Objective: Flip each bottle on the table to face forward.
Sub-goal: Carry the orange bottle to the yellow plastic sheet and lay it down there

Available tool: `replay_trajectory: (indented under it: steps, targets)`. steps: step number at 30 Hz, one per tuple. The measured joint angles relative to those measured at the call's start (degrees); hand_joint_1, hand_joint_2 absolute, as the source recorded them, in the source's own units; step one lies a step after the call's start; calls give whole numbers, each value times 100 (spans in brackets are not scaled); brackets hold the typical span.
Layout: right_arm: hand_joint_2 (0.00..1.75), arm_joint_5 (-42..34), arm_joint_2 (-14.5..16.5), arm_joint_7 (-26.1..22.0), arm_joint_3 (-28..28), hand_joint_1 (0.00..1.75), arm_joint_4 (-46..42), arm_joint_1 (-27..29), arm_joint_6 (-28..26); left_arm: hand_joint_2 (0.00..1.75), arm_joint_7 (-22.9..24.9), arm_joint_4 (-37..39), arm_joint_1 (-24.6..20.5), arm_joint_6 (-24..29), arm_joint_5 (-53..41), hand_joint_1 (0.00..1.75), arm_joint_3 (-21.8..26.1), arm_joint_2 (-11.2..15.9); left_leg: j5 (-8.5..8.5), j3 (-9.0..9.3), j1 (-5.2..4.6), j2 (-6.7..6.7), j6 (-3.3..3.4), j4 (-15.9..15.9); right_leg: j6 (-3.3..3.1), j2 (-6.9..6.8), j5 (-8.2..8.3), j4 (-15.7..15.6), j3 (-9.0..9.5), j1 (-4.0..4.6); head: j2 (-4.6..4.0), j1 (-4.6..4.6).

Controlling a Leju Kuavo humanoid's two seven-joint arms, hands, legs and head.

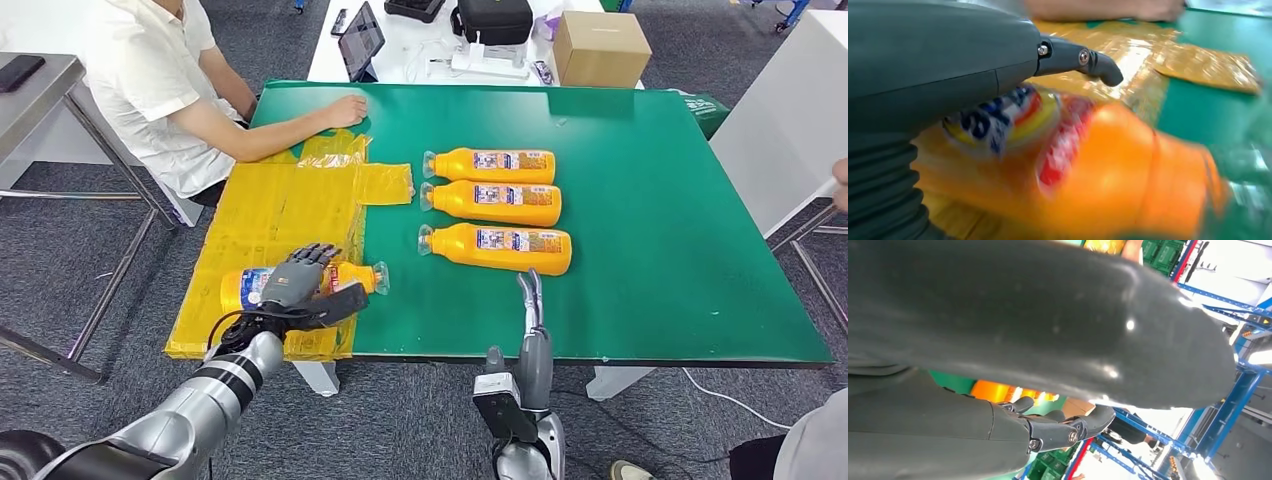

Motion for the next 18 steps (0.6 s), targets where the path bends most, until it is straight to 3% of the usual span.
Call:
replay_trajectory:
  steps: [4,9,11,15,18]
  targets:
    - [0,-22,-1,0,-15,0,-1,1,0,0,22,-56,15,-81,-116,0,-256,-3,1,2,0,1,1,0,0,0,1,-1,1,0,0,-2]
    - [0,-71,-11,0,-39,0,-1,3,0,0,-866,-476,226,-785,836,0,-314,-40,1,5,1,1,1,0,0,0,1,0,3,1,0,-1]
    - [0,-49,-13,0,-49,0,-1,4,0,0,-1176,-733,397,-808,1149,0,-312,-44,1,4,0,2,1,0,0,1,1,0,1,1,0,-1]
    - [0,218,-9,0,-81,0,-1,16,0,175,-1568,-1372,865,-129,1694,0,-291,-120,0,-9,0,5,1,1,0,2,1,0,-14,0,0,-2]
    - [0,772,25,-2,-176,0,-14,59,0,175,-1819,-1956,1203,396,2787,0,-174,-326,-1,-18,-1,3,1,1,0,1,1,-1,-21,-1,0,-2]
